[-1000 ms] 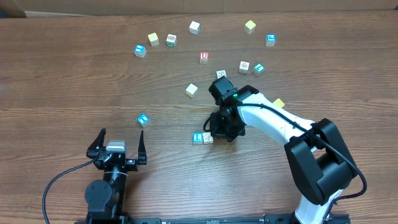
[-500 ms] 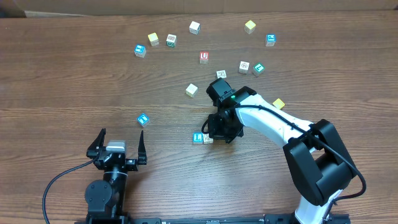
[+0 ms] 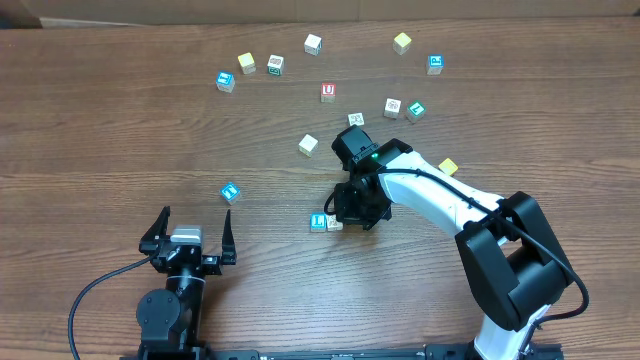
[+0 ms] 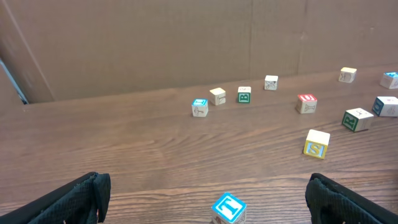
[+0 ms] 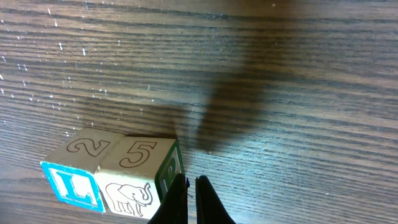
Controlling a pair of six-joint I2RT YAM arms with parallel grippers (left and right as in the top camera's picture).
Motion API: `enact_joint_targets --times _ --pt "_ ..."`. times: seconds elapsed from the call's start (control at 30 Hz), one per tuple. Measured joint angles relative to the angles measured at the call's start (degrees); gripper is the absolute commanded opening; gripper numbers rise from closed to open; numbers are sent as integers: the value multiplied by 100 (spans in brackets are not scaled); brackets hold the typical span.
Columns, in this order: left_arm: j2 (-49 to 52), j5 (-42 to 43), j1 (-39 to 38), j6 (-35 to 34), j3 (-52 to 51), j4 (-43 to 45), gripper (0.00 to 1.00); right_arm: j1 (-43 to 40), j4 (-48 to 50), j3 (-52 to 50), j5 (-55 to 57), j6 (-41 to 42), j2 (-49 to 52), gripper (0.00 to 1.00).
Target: Form a horizontal line
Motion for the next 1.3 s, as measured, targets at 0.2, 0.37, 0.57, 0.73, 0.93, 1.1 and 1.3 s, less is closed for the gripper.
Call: enact_joint_targets --times 0.2,0.37,0.57,0.73,0.93,1.1,1.3 --pt "0 0 0 0 0 0 99 15 15 0 0 -2 0 4" --pt "0 0 0 0 0 0 100 81 55 0 0 -11 0 4" --pt "0 0 0 0 0 0 100 105 55 0 -2 -11 0 4" --pt "0 0 0 0 0 0 100 105 57 0 2 -11 0 4" --pt "0 0 0 0 0 0 99 35 52 0 37 -17 0 4" --pt "0 0 0 0 0 -2 100 -393 81 0 181 -85 0 4" --pt "0 0 0 0 0 0 100 -1123 -127 94 251 -369 0 4"
